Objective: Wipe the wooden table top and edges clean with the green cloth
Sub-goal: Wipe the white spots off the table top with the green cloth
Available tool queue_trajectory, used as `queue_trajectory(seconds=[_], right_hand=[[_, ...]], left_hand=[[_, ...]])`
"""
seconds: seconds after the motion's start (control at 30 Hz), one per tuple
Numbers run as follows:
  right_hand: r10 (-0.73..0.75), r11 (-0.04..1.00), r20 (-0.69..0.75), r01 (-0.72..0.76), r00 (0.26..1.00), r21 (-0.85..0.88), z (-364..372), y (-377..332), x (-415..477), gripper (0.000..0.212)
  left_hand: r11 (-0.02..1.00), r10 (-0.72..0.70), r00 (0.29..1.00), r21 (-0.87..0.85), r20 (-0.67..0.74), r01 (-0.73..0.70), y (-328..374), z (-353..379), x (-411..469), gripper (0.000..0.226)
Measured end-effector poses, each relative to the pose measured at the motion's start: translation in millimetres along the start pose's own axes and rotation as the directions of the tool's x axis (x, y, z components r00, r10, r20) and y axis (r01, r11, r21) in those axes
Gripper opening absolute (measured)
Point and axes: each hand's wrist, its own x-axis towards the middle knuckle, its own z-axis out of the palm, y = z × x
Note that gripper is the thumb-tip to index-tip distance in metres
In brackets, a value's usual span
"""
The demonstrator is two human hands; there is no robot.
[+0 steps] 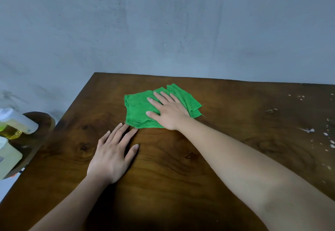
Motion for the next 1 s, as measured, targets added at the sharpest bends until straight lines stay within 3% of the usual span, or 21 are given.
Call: queue_trajectory(seconds=[0.2, 0.33, 0.43, 0.5, 0.73, 1.0], right_hand=[[0.325, 0.946, -0.062, -0.325, 0.944, 0.007, -11.6, 117.8, -100.2, 0.087], [0.568, 0.822, -0.093, -0.570, 0.818, 0.010, -16.5, 178.7, -172.3, 0.089], [0.724, 0.689, -0.094, -0.723, 0.683, 0.050, -11.9, 168.5, -196.6, 0.089], [0.745, 0.666, -0.099, -0.743, 0.660, 0.060, -6.7, 133.7, -196.3, 0.087], [0.552, 0.834, -0.054, -0.552, 0.832, 0.021, 29.2, -14.4, -225.5, 0.083], [0.288, 0.958, -0.110, -0.285, 0.951, 0.043, 58.2, -113.5, -289.5, 0.076]], left_hand=[[1.000, -0.018, 0.999, -0.011, 0.042, 0.018, 0.0, -2.1, 2.8, 0.077], [1.000, -0.019, 0.999, -0.009, 0.037, 0.020, 3.4, -2.9, 2.6, 0.081], [1.000, -0.022, 0.999, 0.004, 0.030, 0.022, 3.6, -4.1, 2.0, 0.081], [1.000, -0.015, 0.999, 0.015, 0.031, 0.015, 4.8, -5.3, 2.0, 0.080], [1.000, 0.006, 1.000, 0.025, 0.028, -0.006, 7.5, -7.5, -4.2, 0.080], [1.000, 0.017, 1.000, 0.003, -0.002, -0.017, 6.5, -10.8, -7.8, 0.076]])
